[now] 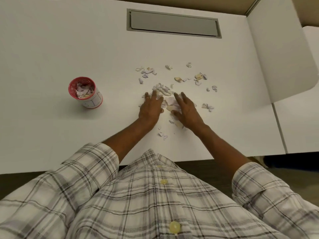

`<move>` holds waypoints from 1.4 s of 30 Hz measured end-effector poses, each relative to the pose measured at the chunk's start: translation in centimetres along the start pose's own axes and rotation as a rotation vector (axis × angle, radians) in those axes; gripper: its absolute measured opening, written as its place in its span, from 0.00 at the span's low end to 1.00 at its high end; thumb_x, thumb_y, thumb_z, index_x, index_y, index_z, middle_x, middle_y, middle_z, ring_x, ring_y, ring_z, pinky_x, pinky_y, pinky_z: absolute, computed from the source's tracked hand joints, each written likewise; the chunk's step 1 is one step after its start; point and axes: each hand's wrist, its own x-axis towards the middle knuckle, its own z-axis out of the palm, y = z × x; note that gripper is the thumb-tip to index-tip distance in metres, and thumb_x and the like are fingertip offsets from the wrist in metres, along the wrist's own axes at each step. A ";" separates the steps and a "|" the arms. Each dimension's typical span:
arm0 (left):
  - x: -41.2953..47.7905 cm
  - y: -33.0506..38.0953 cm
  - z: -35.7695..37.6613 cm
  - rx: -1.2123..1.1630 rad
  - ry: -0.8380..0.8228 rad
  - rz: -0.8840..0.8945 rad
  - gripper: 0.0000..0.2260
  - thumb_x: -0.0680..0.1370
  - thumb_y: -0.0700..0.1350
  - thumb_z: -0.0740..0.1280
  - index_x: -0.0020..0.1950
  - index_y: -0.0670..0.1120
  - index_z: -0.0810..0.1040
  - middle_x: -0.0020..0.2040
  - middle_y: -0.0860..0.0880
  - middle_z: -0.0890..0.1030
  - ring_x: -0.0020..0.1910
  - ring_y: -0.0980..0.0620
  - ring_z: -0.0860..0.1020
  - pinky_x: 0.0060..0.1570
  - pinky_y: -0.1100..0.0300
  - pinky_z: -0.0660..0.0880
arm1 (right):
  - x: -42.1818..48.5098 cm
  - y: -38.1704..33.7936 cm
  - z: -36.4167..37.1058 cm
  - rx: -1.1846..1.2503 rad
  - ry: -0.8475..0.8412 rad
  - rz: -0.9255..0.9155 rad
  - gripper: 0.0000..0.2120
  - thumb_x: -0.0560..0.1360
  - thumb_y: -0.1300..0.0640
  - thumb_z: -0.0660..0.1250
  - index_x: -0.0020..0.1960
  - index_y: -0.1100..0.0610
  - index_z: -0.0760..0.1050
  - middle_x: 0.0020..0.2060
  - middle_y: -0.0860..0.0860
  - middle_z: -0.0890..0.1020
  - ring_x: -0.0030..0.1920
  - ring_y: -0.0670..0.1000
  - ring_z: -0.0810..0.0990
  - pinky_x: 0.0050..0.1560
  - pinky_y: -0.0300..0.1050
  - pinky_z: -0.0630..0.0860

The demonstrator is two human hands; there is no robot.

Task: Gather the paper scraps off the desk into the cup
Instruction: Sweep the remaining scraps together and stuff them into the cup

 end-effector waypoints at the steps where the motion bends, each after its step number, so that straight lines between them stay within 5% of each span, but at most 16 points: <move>1: -0.2 0.1 0.2 -0.041 0.033 0.016 0.23 0.81 0.44 0.63 0.76 0.50 0.64 0.78 0.46 0.57 0.78 0.41 0.56 0.67 0.46 0.70 | 0.3 -0.6 0.6 -0.040 -0.003 -0.033 0.32 0.81 0.56 0.67 0.81 0.56 0.58 0.79 0.65 0.59 0.78 0.67 0.61 0.77 0.61 0.64; 4: -0.7 0.1 0.2 -0.135 0.135 0.040 0.16 0.82 0.45 0.58 0.69 0.46 0.72 0.65 0.43 0.73 0.63 0.45 0.76 0.59 0.51 0.76 | 0.7 -2.6 1.7 -0.097 0.059 -0.098 0.22 0.83 0.62 0.62 0.76 0.61 0.68 0.75 0.66 0.67 0.74 0.69 0.66 0.71 0.64 0.71; 8: -1.0 -0.7 -0.4 -0.164 0.206 0.077 0.10 0.80 0.45 0.60 0.54 0.45 0.79 0.54 0.44 0.77 0.54 0.46 0.77 0.53 0.54 0.75 | 0.4 -3.0 1.9 -0.189 0.170 -0.227 0.13 0.77 0.67 0.68 0.61 0.62 0.79 0.56 0.61 0.81 0.53 0.63 0.79 0.47 0.55 0.81; 12: -0.6 -1.6 -0.9 -0.297 0.208 0.011 0.14 0.79 0.49 0.60 0.48 0.42 0.82 0.43 0.45 0.83 0.40 0.47 0.83 0.46 0.52 0.81 | 1.4 -3.1 1.0 -0.143 0.206 -0.183 0.05 0.76 0.66 0.68 0.48 0.62 0.83 0.44 0.59 0.84 0.42 0.59 0.82 0.42 0.53 0.81; 16: -1.3 -2.1 -2.6 -0.389 0.295 0.007 0.09 0.78 0.38 0.64 0.51 0.39 0.83 0.47 0.44 0.85 0.44 0.48 0.84 0.45 0.56 0.82 | 2.6 -5.3 -0.9 0.074 0.221 0.006 0.05 0.77 0.63 0.71 0.43 0.63 0.84 0.39 0.58 0.86 0.40 0.56 0.84 0.44 0.50 0.81; 20: -2.8 -3.1 -5.8 -0.521 0.397 -0.028 0.11 0.76 0.39 0.69 0.58 0.44 0.83 0.51 0.48 0.85 0.44 0.57 0.83 0.41 0.76 0.75 | 4.5 -8.0 -3.0 0.388 0.152 0.133 0.10 0.76 0.55 0.74 0.37 0.57 0.81 0.30 0.51 0.83 0.32 0.49 0.80 0.36 0.44 0.74; 25: -4.9 -6.1 -10.8 -0.608 0.485 -0.070 0.11 0.76 0.40 0.71 0.58 0.45 0.83 0.46 0.54 0.83 0.32 0.67 0.77 0.29 0.81 0.69 | 5.8 -13.8 -4.8 0.564 0.081 0.048 0.10 0.76 0.55 0.73 0.40 0.60 0.84 0.33 0.55 0.86 0.33 0.44 0.82 0.40 0.41 0.78; 31: -8.4 -12.1 -15.1 -0.600 0.564 -0.193 0.08 0.75 0.41 0.71 0.54 0.46 0.85 0.41 0.50 0.83 0.32 0.62 0.81 0.26 0.79 0.69 | 7.7 -22.3 -4.3 0.607 0.014 -0.132 0.10 0.76 0.57 0.72 0.36 0.58 0.83 0.28 0.51 0.83 0.31 0.45 0.81 0.39 0.41 0.77; 34: -9.2 -14.8 -16.0 -0.473 0.589 -0.257 0.11 0.74 0.44 0.72 0.56 0.47 0.84 0.48 0.49 0.85 0.42 0.54 0.82 0.35 0.75 0.73 | 9.1 -26.1 -3.3 0.584 -0.014 -0.167 0.09 0.75 0.59 0.71 0.38 0.61 0.83 0.30 0.54 0.84 0.32 0.48 0.79 0.38 0.44 0.76; 37: -9.2 -16.7 -15.9 -0.416 0.584 -0.302 0.12 0.75 0.44 0.71 0.58 0.45 0.83 0.53 0.45 0.84 0.50 0.47 0.82 0.48 0.60 0.78 | 10.0 -29.0 -2.1 0.545 -0.040 -0.179 0.09 0.76 0.59 0.71 0.41 0.64 0.82 0.33 0.57 0.83 0.34 0.51 0.77 0.36 0.42 0.71; 42: -8.6 -18.0 -15.3 -0.488 0.587 -0.330 0.13 0.74 0.46 0.73 0.57 0.44 0.83 0.51 0.46 0.85 0.48 0.47 0.82 0.46 0.59 0.78 | 10.7 -31.0 -0.9 0.522 -0.046 -0.148 0.06 0.76 0.60 0.70 0.46 0.63 0.79 0.39 0.54 0.82 0.39 0.51 0.77 0.38 0.41 0.71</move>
